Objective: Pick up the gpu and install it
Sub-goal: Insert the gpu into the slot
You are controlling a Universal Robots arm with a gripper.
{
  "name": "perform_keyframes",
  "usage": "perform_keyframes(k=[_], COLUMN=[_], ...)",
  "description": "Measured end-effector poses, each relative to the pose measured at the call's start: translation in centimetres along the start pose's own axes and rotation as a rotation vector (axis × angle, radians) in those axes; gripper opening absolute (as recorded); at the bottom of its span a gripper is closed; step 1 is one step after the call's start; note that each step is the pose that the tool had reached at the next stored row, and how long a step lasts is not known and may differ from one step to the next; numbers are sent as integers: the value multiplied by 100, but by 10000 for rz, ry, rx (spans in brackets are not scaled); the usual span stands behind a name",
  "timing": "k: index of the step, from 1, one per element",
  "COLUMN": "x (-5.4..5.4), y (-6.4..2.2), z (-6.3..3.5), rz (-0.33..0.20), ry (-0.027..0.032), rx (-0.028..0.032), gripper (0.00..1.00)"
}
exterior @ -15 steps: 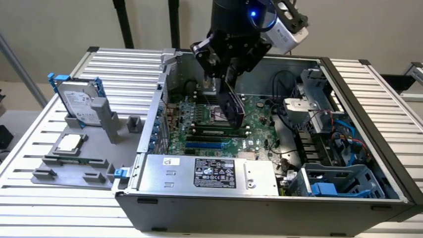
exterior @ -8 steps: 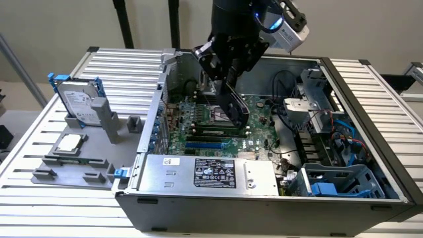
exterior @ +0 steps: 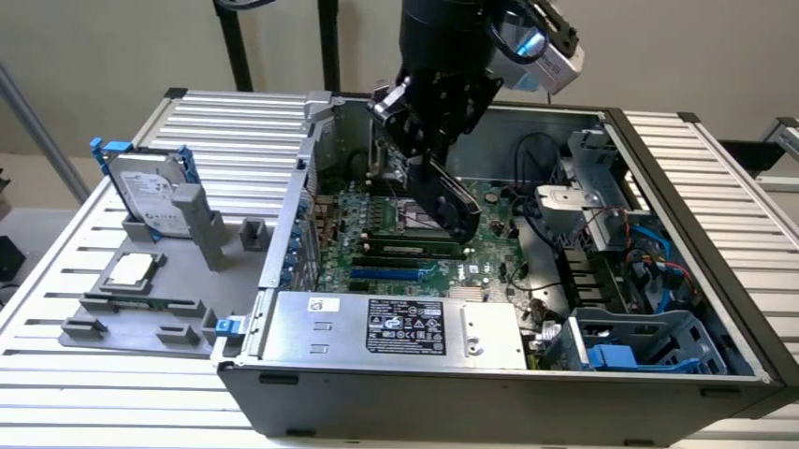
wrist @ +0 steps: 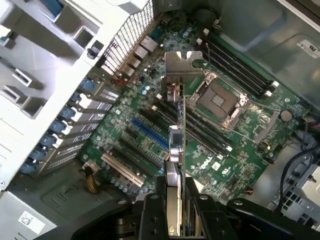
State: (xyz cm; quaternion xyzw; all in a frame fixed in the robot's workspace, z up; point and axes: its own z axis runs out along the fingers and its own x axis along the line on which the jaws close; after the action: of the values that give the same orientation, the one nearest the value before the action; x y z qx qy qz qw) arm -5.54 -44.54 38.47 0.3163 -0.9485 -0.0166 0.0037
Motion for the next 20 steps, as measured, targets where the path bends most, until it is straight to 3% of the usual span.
perform_keyframes(k=[7,20], x=[0,0], y=[-1,-3], z=[24,91], rz=[-1277,-3651], ry=[-36,-215], rx=[55,248], gripper=[0,0])
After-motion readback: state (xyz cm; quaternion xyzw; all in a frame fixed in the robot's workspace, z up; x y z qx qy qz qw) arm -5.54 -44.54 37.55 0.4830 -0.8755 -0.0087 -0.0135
